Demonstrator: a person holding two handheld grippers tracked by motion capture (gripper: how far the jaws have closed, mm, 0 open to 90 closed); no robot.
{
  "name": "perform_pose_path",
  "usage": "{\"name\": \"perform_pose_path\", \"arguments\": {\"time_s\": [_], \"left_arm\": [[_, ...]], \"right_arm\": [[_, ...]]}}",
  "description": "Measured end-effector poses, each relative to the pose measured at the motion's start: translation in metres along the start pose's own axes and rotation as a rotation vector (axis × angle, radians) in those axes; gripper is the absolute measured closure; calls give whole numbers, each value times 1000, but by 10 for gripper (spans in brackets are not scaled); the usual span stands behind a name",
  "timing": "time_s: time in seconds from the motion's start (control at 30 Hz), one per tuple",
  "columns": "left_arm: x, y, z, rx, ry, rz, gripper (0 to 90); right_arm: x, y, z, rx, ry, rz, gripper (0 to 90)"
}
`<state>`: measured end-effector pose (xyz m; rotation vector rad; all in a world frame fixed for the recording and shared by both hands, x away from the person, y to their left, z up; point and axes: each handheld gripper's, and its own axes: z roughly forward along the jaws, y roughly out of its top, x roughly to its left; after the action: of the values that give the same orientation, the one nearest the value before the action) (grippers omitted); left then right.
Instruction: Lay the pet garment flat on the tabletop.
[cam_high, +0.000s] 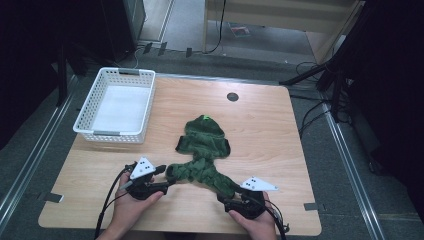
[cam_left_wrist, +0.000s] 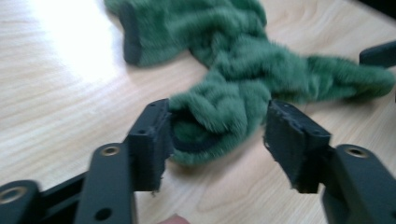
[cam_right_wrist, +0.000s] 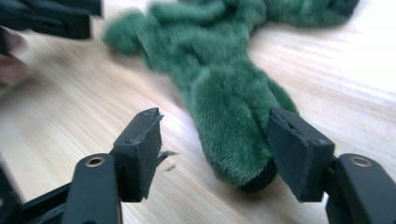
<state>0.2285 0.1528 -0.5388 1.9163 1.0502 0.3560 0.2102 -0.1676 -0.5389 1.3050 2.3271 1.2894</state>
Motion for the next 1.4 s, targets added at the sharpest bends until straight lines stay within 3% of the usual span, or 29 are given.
{"name": "perform_pose_path", "arguments": {"time_s": [0.07, 0.1, 0.17, 0.23, 0.27, 0.33, 0.43, 0.47, 0.5, 0.53, 0.57, 0.6, 0.67, 0.7, 0.73, 0.8, 0.87, 0.93, 0.97, 1.0, 1.03, 1.07, 1.1, 1.2, 1.23, 1.27, 1.33, 1.37, 1.4], "left_arm": [[-6, 0, 6, 25, 51, 16, 359], [-9, -2, 12, 56, 58, 47, 419], [-11, -3, 15, 72, 74, 59, 545], [-7, 0, 14, 75, 48, 45, 710], [-5, 3, 13, 77, 28, 37, 776], [-1, 11, 9, 67, -19, 21, 818], [2, 23, -3, 26, -71, -8, 827], [2, 23, -3, 26, -71, -8, 829], [5, 29, -12, 3, -113, -23, 829], [5, 29, -12, 3, -113, -23, 829], [8, 32, -17, 8, -156, -36, 829], [9, 32, -18, 27, -164, -30, 827], [11, 30, -17, 58, -172, -20, 823], [14, 26, -15, 96, -185, -15, 818], [16, 22, -11, 143, -206, -16, 818], [19, 13, -7, 178, -204, -6, 797], [21, 10, -7, 160, -187, -27, 680], [24, 14, -12, 86, -143, -65, 472], [26, 17, -15, 45, -147, -95, 472], [27, 22, -19, -15, -153, -136, 453], [27, 22, -19, -15, -153, -136, 445], [21, 24, -15, -13, -142, -116, 445], [21, 24, -15, -13, -142, -116, 445], [10, 19, 0, 52, -101, -56, 458], [6, 14, 6, 92, -73, -38, 490], [6, 14, 6, 92, -73, -38, 500], [5, 6, 11, 121, -34, 2, 530], [5, 6, 11, 121, -34, 2, 535], [4, 3, 10, 124, -14, 25, 546]], "right_arm": [[3, 0, 4, 20, -78, -33, 473], [3, 0, 7, 20, -129, -45, 622], [1, 1, 8, 17, -143, -57, 759], [-3, 3, 6, 5, -130, -53, 815], [-6, 5, 5, -3, -132, -46, 832], [-10, 11, 2, -43, -146, -32, 847], [-14, 28, -6, -129, -146, -17, 848], [-14, 28, -6, -129, -146, -17, 848], [-13, 40, -15, -190, -136, -27, 844], [-13, 45, -19, -214, -132, -37, 840], [-12, 47, -23, -233, -122, -38, 833], [-12, 48, -26, -242, -118, -41, 828], [-13, 48, -27, -237, -112, -41, 822], [-16, 41, -26, -196, -101, -29, 809], [-16, 41, -26, -196, -101, -29, 809], [-19, 31, -22, -132, -78, -8, 748], [-20, 21, -19, -86, -45, -8, 614], [-18, 16, -25, -118, -39, -29, 467], [-18, 16, -25, -118, -39, -29, 467], [-19, 20, -31, -175, -32, -5, 460], [-19, 20, -31, -175, -32, -5, 460], [-20, 23, -29, -201, 0, 37, 525], [-20, 23, -29, -201, 0, 37, 525], [-17, 23, -12, -129, -5, 39, 632], [-12, 20, 0, -64, -28, 10, 669], [-12, 20, 0, -64, -28, 10, 669], [-6, 14, 11, 16, -35, -36, 669], [-6, 14, 11, 16, -35, -36, 669], [-4, 9, 15, 53, -67, -78, 664]]}}
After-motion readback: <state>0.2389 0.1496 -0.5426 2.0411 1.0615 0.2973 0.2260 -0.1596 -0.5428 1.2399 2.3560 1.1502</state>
